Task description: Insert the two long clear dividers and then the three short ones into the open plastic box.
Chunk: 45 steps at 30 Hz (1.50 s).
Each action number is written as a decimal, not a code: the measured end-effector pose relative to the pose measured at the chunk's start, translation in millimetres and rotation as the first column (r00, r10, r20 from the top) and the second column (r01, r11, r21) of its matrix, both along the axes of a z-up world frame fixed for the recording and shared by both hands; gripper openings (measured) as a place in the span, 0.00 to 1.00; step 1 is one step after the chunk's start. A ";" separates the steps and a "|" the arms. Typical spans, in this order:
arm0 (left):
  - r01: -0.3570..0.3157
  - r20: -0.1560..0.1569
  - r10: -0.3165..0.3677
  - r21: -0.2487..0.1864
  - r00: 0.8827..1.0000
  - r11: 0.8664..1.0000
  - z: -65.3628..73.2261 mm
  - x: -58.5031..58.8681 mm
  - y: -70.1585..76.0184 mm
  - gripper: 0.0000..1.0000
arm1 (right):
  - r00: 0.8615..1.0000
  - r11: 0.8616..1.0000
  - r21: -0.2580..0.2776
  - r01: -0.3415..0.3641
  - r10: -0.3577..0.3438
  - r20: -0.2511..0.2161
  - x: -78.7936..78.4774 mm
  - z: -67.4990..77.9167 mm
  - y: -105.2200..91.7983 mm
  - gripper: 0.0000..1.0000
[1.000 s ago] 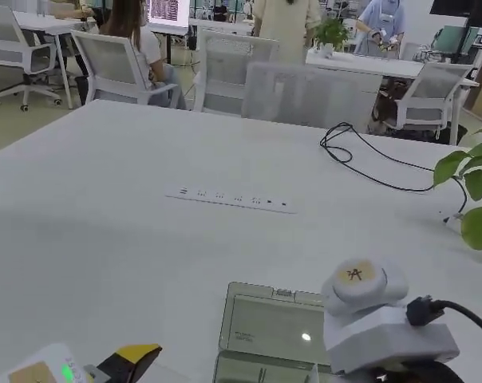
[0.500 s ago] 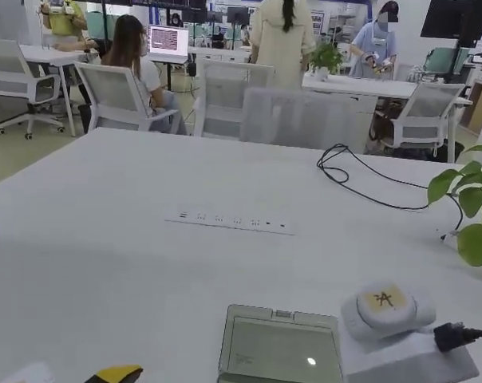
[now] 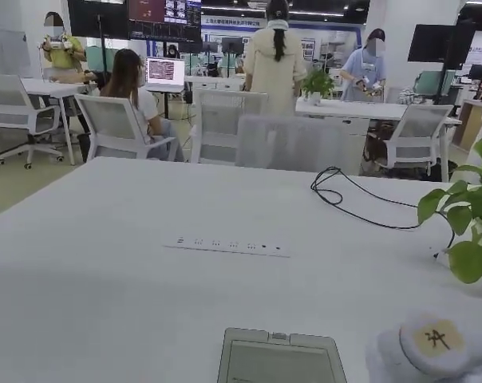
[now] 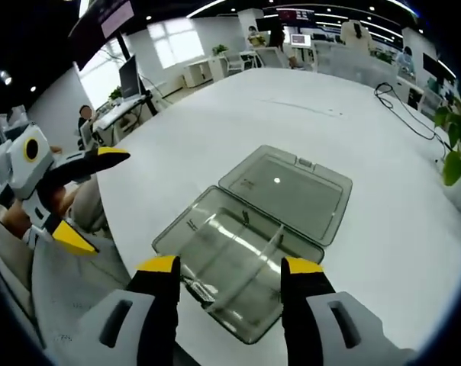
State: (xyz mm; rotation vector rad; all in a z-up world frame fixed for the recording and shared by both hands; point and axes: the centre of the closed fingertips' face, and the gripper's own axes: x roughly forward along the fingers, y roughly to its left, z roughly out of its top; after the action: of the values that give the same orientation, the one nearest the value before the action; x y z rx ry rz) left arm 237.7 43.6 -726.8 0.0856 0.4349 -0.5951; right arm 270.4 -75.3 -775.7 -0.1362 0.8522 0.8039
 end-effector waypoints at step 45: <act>-0.089 -0.244 0.139 0.206 0.960 0.975 -44.2 2.1 35.4 0.61 | 0.982 0.987 0.154 -0.041 0.011 0.187 -33.8 32.5 -39.6 0.81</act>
State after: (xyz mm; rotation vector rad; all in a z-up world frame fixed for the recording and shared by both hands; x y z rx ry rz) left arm 239.9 79.0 -771.0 0.1683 0.7454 -0.4491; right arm 236.6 -114.9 -743.2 -0.0812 0.6093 0.8657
